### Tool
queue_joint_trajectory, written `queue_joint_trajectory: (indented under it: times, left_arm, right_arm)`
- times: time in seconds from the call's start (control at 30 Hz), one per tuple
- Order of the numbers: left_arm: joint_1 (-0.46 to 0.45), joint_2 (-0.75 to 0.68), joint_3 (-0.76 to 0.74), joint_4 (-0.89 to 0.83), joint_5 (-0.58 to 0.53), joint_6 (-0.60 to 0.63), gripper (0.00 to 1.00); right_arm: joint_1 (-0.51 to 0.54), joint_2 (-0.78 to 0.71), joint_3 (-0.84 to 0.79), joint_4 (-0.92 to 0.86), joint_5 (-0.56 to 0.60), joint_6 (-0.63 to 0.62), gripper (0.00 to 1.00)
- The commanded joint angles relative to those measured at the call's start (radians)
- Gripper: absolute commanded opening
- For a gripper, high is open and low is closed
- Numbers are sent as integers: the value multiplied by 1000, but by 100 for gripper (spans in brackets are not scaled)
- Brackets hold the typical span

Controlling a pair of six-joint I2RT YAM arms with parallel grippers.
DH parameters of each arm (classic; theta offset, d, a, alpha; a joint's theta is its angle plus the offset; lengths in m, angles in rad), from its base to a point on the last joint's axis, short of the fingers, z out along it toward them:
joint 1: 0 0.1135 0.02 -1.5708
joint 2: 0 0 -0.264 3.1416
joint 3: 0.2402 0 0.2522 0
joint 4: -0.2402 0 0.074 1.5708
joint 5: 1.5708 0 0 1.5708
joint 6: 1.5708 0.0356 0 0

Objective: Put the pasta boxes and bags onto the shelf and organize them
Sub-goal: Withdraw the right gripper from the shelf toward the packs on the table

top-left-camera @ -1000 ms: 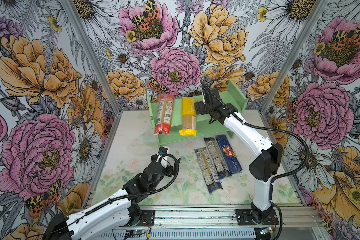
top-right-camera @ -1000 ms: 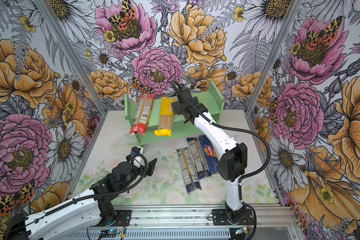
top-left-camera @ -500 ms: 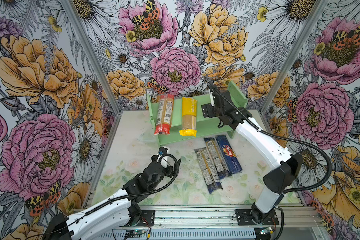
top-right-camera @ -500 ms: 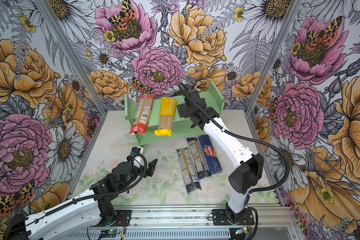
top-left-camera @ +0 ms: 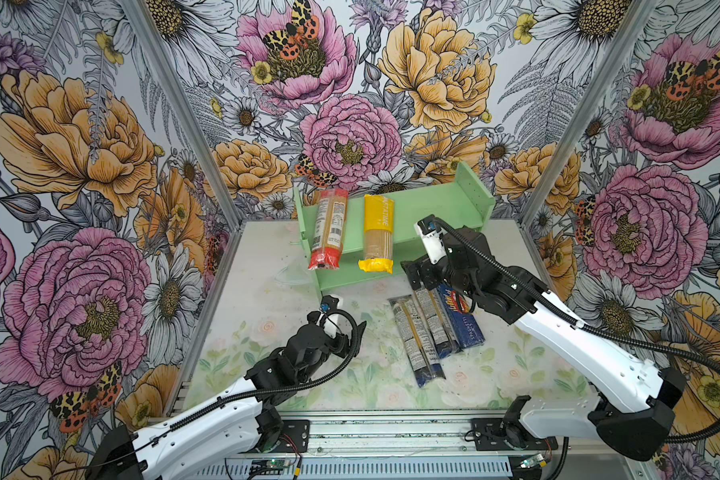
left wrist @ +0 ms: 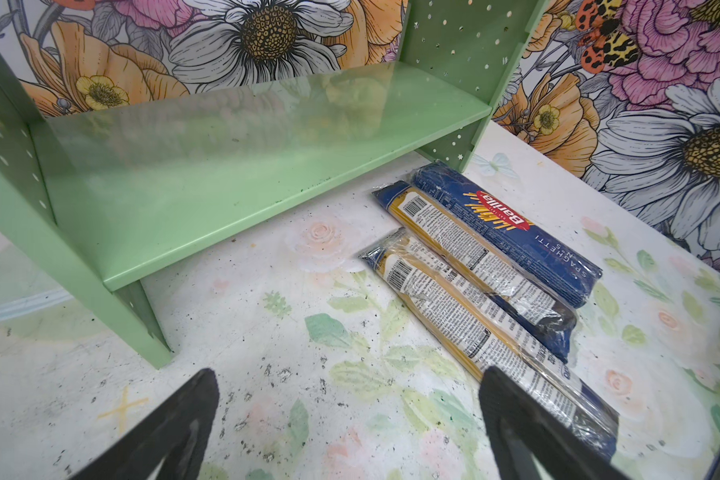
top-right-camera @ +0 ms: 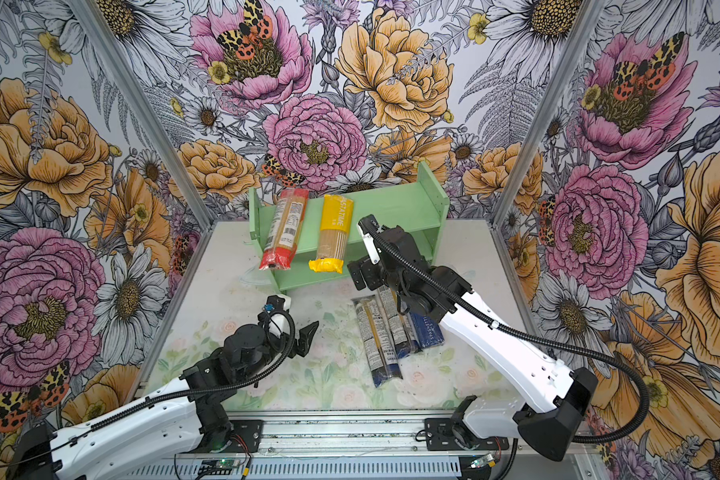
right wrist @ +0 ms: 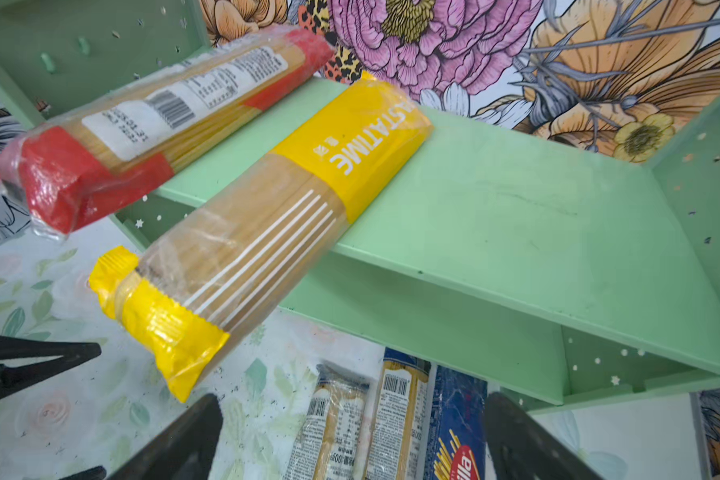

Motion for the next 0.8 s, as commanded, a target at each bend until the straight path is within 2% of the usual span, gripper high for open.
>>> queue_joint_trajectory:
  times: [0.0, 0.3, 0.77]
  left_arm:
    - [-9, -21, -18, -7, 12, -20, 99]
    - [-22, -26, -26, -26, -5, -34, 99]
    - [-36, -49, -44, -35, -16, -43, 99]
  right_arm:
    - [29, -39, -31, 4, -3, 52, 99]
    - [122, -50, -75, 7, 22, 101, 99]
    - [128, 31, 22, 16, 93, 61, 99]
